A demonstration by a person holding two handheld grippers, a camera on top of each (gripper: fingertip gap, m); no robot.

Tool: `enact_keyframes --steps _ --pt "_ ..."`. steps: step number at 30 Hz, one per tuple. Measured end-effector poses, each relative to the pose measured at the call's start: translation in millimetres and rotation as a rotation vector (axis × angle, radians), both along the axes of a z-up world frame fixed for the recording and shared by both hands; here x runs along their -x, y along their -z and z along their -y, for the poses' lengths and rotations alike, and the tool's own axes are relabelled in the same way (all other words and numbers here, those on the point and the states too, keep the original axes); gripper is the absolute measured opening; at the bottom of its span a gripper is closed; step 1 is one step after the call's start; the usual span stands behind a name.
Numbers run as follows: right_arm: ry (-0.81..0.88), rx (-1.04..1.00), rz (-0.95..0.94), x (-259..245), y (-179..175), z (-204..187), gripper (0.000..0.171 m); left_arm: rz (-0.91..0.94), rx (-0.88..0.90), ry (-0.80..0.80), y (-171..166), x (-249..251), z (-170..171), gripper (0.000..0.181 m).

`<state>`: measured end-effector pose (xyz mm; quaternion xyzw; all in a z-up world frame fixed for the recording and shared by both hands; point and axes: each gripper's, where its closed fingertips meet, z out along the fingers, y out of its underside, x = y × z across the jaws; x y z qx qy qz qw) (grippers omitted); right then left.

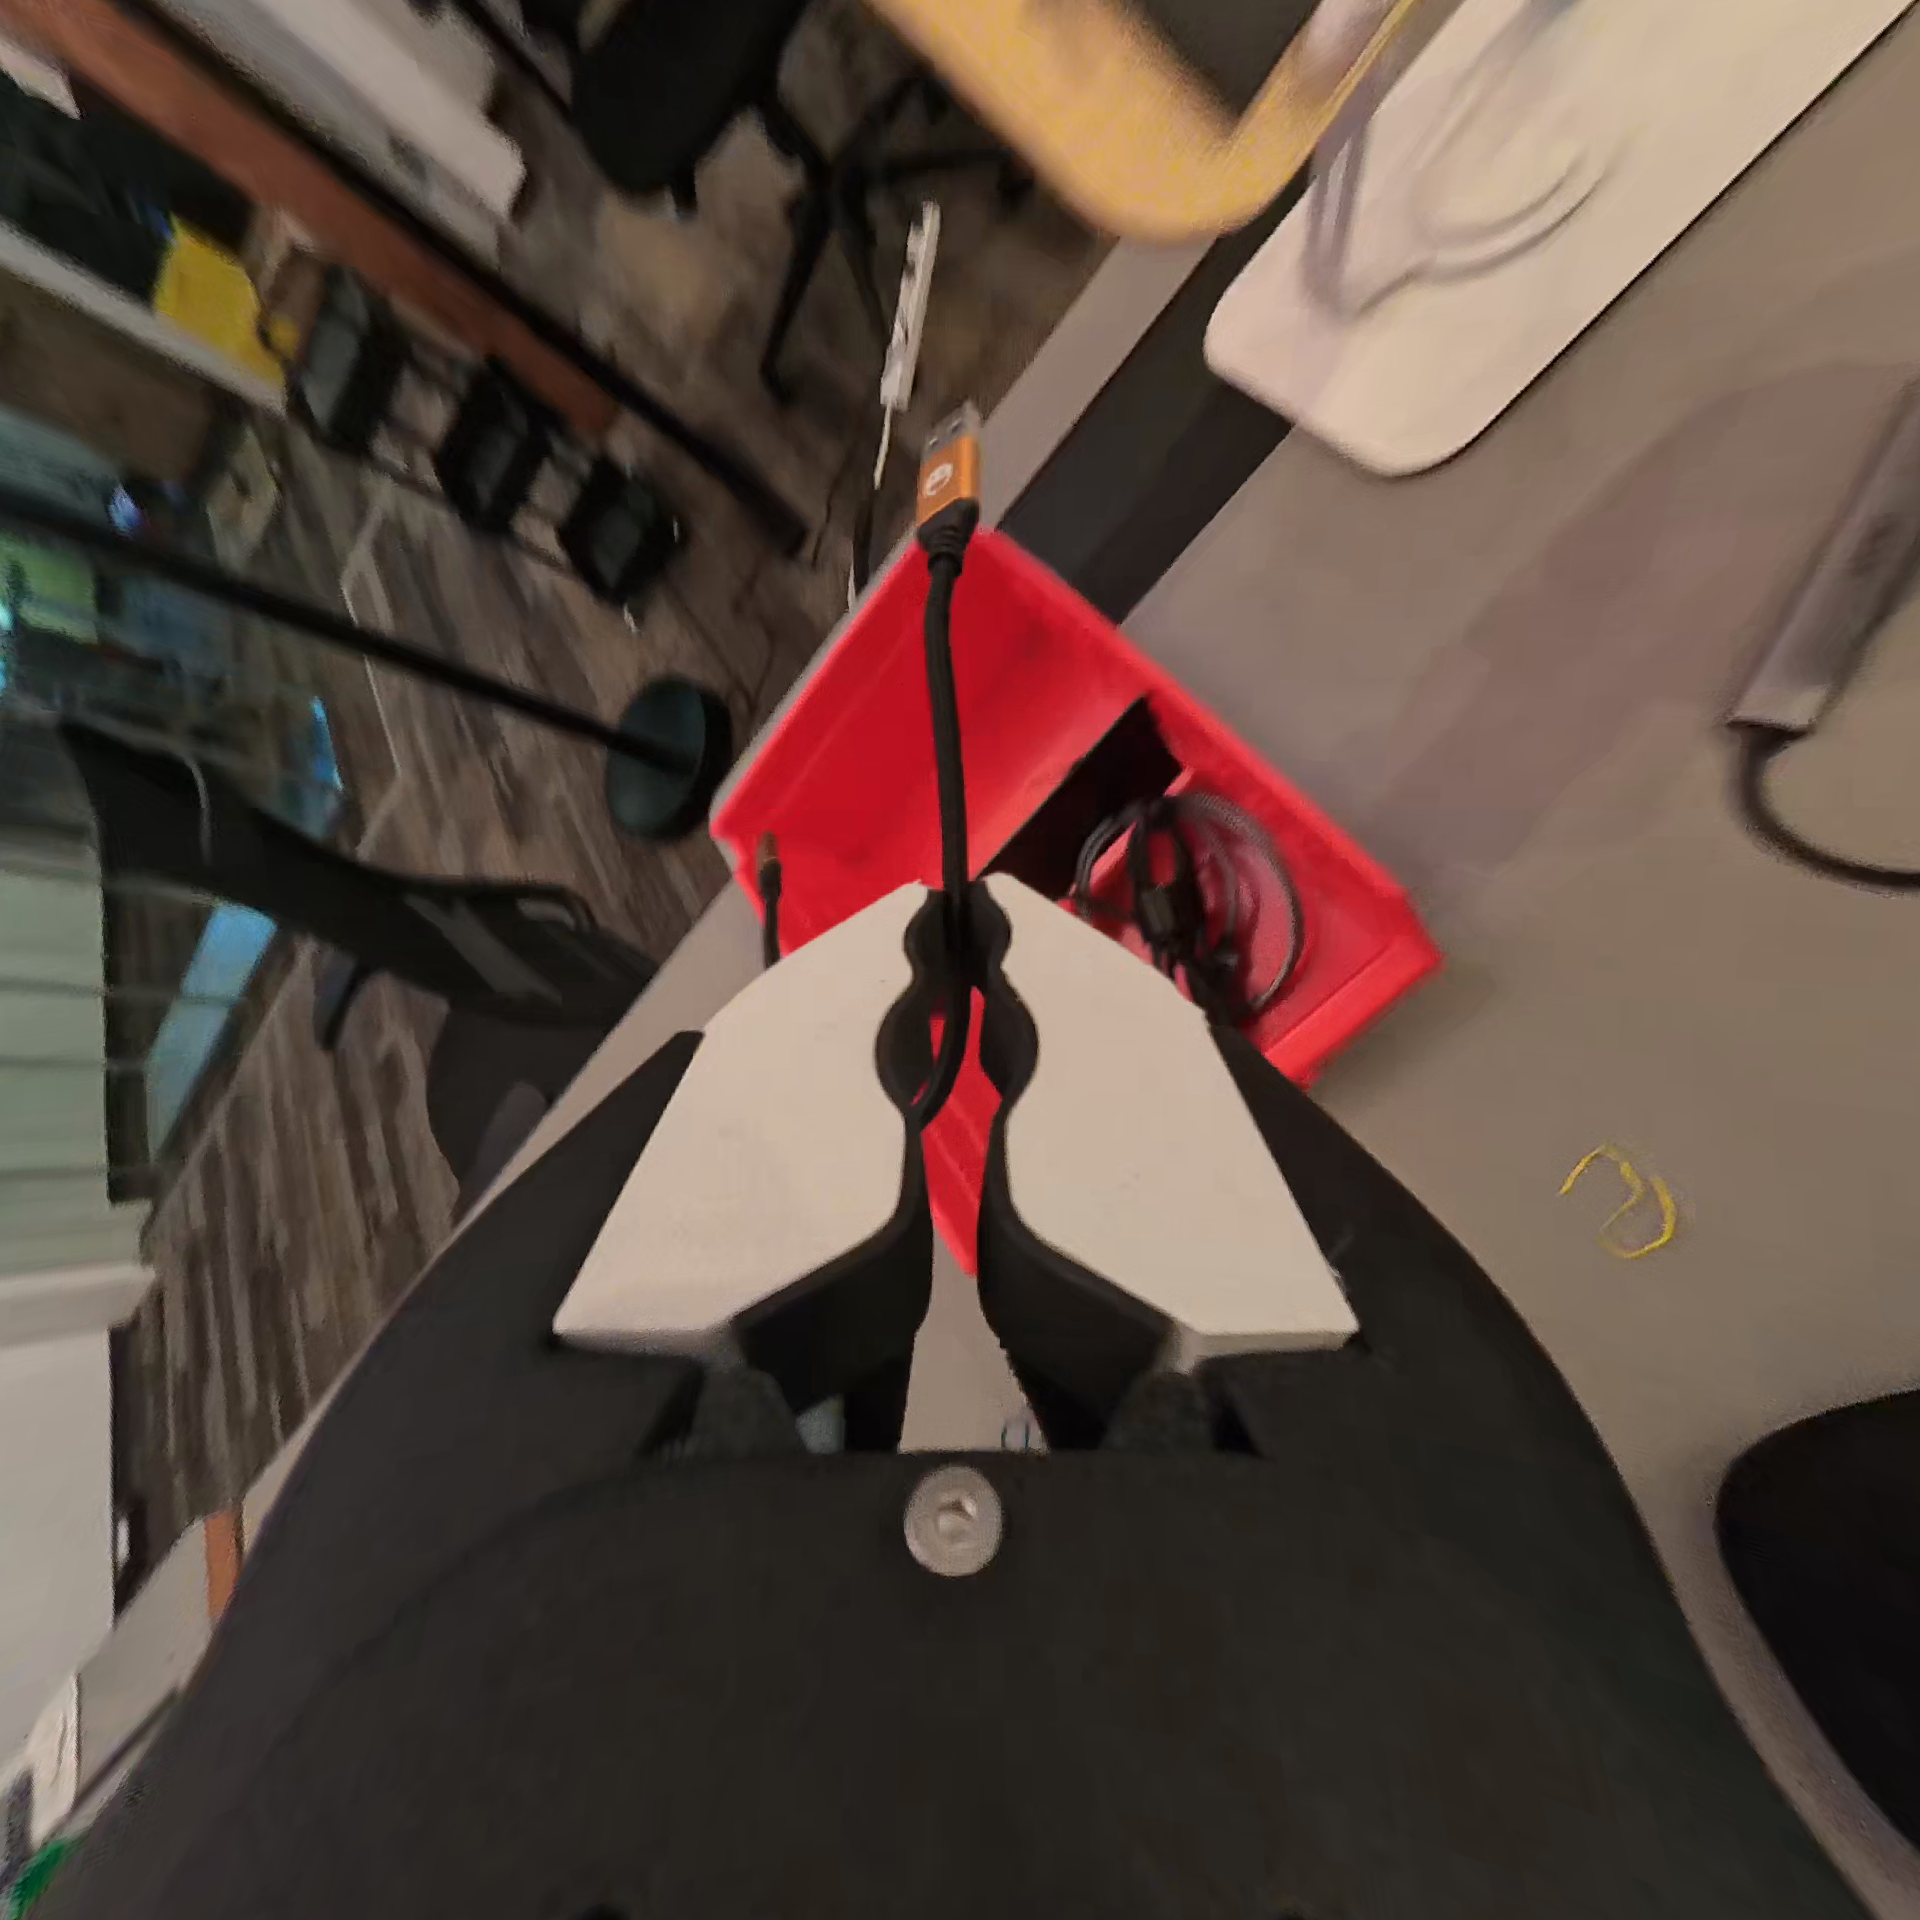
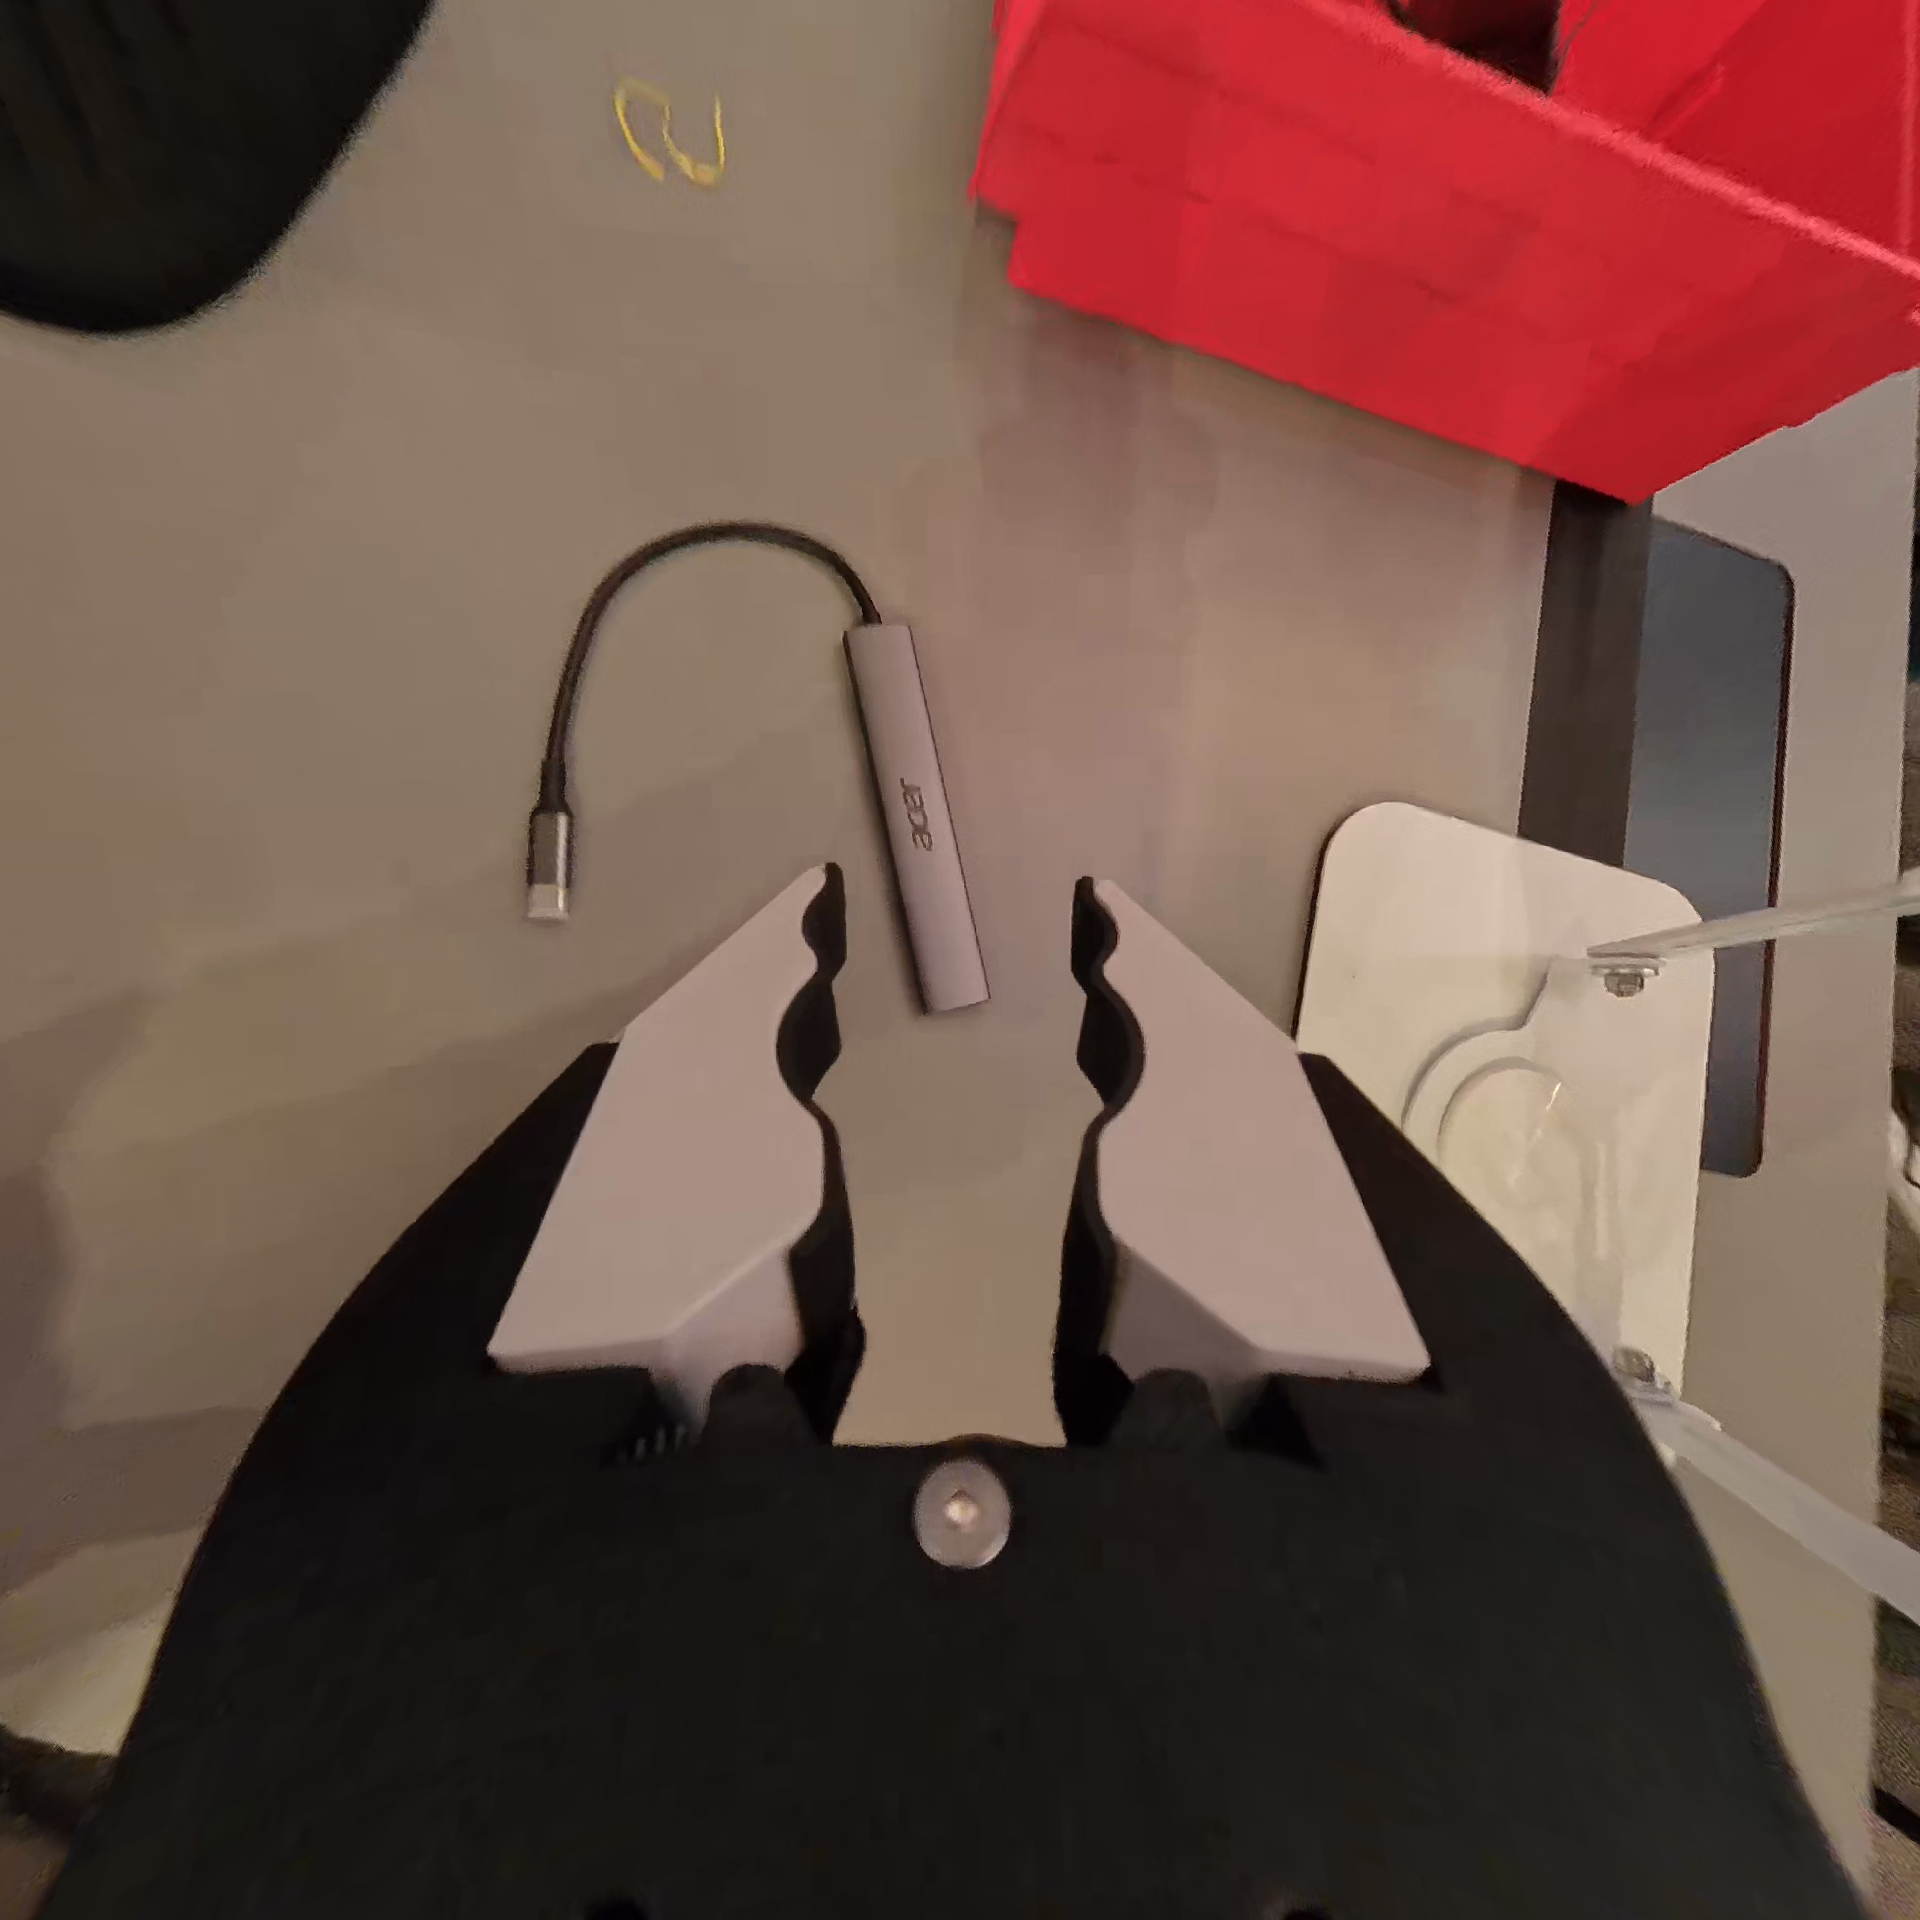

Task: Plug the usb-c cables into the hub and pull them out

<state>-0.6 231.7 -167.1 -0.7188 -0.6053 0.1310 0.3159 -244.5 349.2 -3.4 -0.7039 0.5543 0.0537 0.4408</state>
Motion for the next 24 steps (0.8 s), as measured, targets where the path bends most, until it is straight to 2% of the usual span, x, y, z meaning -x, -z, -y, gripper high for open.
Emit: enact_keyframes --steps 4,6,8,13,18,24 --pt "-0.025 0.011 -0.218 21.2 -22.8 -1.6 0.048 0.015 -0.179 0.188 -8.3 -46.4 58.8 0.004" --pt "-0.020 0.011 -0.296 28.8 -31.0 -5.6 0.048 0.016 -0.235 0.288 -3.1 -68.2 90.8 0.004" --pt "0.018 0.009 -0.322 27.3 -34.7 -12.5 0.048 -0.014 -0.267 0.312 8.6 -79.4 110.6 0.004" --pt "0.072 0.075 -0.271 -4.1 -28.5 -8.1 0.041 -0.071 -0.177 0.396 68.5 -98.2 158.4 0.004" --pt "0.066 0.066 -0.331 -13.3 -42.4 -2.9 0.037 -0.064 -0.048 0.468 130.4 -115.7 208.9 0.004" --pt "0.027 0.087 -0.279 1.2 -32.0 1.7 0.037 -0.151 0.084 0.438 195.6 -106.0 229.9 0.004"
